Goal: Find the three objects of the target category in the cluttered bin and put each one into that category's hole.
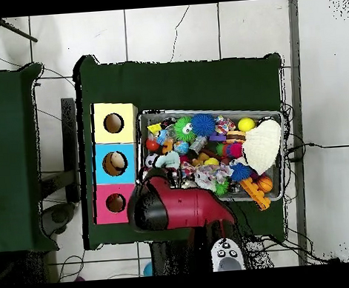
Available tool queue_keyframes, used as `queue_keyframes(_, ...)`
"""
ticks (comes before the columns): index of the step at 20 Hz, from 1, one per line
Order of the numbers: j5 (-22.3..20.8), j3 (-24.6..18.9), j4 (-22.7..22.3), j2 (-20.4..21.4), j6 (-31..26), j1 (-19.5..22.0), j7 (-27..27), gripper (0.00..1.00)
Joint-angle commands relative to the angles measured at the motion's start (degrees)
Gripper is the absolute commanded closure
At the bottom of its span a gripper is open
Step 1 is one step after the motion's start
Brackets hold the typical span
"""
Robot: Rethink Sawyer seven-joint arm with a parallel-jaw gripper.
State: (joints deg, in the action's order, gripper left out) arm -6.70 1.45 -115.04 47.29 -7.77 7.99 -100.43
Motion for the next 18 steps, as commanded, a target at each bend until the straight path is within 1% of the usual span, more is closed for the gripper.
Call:
queue_keyframes(1, 3.1, -1.0, -4.0, 0.3, 1.5, 1.1, -12.9, 1.00)
queue_keyframes(8, 3.2, -2.0, -4.4, -0.7, 3.4, 2.7, -12.0, 1.00)
queue_keyframes(15, 3.3, -0.9, -4.1, -1.1, 3.7, 2.0, -12.0, 1.00)
queue_keyframes(16, 3.4, -0.7, -4.1, -1.2, 3.8, 1.8, -12.2, 0.00)
queue_keyframes(18, 3.6, -0.3, -4.3, -1.3, 4.2, 1.7, -12.6, 0.00)
